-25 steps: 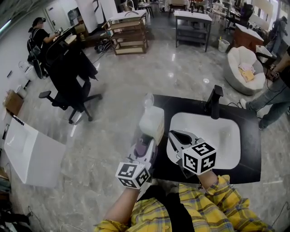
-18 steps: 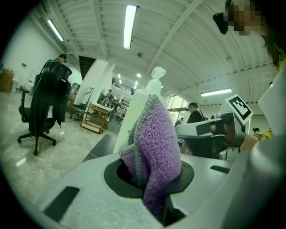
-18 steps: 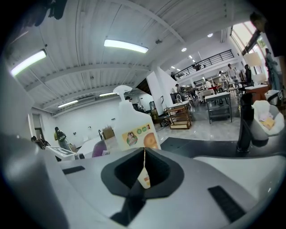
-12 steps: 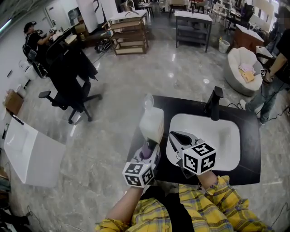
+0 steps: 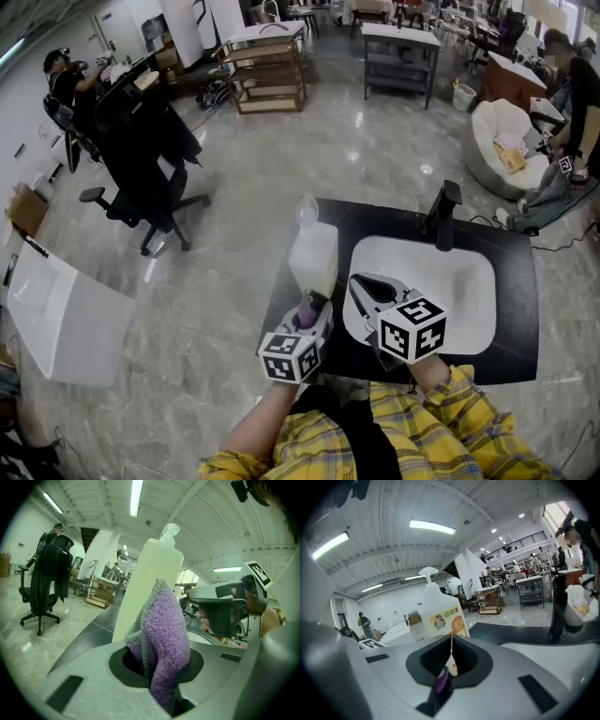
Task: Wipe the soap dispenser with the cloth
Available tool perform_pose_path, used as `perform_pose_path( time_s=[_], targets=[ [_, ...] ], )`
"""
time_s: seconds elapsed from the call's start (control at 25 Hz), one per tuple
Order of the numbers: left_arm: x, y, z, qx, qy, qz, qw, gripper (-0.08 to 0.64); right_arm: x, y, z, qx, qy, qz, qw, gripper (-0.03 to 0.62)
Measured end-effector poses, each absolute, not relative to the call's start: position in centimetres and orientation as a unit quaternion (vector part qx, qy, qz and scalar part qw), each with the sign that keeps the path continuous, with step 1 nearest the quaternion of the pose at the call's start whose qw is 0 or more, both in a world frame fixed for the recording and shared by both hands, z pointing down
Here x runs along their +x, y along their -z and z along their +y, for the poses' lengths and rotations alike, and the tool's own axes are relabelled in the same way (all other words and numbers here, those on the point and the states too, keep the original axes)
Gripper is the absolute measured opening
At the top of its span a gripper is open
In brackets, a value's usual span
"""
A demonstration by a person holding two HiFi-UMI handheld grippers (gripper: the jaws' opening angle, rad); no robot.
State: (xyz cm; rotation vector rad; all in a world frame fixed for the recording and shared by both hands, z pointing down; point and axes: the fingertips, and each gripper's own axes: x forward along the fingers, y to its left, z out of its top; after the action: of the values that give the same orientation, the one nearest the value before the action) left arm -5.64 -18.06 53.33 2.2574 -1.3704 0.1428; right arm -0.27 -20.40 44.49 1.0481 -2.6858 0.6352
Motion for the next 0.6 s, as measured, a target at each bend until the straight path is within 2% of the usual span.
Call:
perform_pose_path(
  time_s=[0.4, 0.6],
  targets=[
    [-6.7, -53.2, -17.4, 0.819, -0.076, -0.511, 0.249, 0.060, 0.1, -42.9, -20.4, 0.349, -0.200, -0.912, 0.077, 0.006],
    [-8.9, -50.3, -16.5, 0.818, -0.035, -0.526, 0.230, 0.060, 0.3, -40.7, -21.1, 0.332, -0.177, -0.924, 0.059, 0.008]
  ],
)
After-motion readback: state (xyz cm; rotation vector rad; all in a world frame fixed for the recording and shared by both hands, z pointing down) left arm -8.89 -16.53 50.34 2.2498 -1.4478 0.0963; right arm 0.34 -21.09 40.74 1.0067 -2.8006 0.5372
